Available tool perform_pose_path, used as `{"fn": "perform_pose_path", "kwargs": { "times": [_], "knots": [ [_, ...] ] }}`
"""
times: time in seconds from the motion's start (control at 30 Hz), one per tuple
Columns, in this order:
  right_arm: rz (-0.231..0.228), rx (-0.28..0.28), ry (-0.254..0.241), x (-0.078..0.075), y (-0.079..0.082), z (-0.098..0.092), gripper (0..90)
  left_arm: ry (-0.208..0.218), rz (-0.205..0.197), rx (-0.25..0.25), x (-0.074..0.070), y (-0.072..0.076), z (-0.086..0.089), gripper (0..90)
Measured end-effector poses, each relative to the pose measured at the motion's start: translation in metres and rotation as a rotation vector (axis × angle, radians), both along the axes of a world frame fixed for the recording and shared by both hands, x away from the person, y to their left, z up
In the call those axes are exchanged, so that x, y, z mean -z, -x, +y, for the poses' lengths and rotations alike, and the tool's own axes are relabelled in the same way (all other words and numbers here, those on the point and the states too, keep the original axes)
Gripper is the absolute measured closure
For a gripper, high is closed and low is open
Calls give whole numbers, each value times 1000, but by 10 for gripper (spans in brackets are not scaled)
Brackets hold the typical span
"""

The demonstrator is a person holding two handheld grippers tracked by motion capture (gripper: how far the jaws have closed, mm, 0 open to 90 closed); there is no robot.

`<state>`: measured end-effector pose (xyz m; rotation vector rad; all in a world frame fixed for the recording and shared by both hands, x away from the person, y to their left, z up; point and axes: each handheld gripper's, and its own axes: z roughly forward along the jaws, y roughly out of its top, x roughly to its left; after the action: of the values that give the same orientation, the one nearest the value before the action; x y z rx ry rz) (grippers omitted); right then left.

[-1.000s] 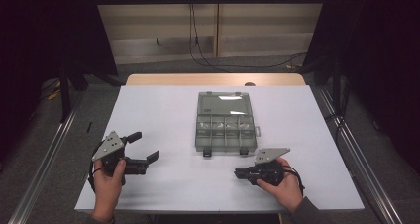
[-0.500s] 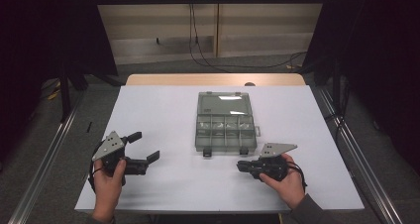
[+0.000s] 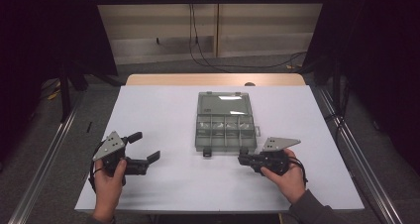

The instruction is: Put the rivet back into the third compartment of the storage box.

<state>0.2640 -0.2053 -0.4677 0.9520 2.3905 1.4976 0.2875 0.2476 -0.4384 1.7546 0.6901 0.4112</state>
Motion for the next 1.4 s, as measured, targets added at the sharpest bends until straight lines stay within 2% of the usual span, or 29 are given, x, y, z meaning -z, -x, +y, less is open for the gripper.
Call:
{"fn": "perform_pose_path", "kwargs": {
  "times": [0.4, 1.1, 1.23, 1.4],
  "knots": [
    [-8, 29, -22, -5, -13, -2, 848, 7, 3, -8, 0, 0, 0, 34],
    [-45, 80, -10, -11, -39, 3, 848, 5, 3, -5, 1, 0, -1, 35],
    [-46, 89, -28, -12, -43, 4, 848, 9, 2, -1, 2, -1, 0, 34],
    [-58, 111, -24, -13, -50, 6, 847, 3, 3, -3, 1, 0, -1, 35]
  ]
}}
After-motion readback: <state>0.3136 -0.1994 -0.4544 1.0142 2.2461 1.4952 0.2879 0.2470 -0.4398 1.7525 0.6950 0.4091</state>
